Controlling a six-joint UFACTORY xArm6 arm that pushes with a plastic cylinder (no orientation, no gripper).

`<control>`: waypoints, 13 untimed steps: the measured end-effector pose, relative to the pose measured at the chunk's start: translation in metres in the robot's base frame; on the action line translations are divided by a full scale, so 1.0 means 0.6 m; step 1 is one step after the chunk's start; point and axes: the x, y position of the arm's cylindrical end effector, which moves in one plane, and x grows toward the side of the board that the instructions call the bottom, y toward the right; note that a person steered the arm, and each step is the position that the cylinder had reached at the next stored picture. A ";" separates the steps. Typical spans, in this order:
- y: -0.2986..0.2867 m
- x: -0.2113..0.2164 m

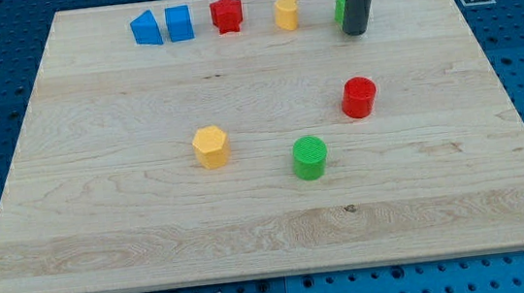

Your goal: Move the red circle towards top right

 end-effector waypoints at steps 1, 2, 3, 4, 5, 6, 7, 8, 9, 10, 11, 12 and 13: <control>-0.058 0.020; -0.111 0.059; -0.117 0.108; -0.113 0.168; -0.110 0.252; -0.089 0.262; -0.071 0.261; -0.056 0.242; -0.052 0.195; -0.004 0.168; 0.068 0.154; 0.091 0.121; 0.110 0.121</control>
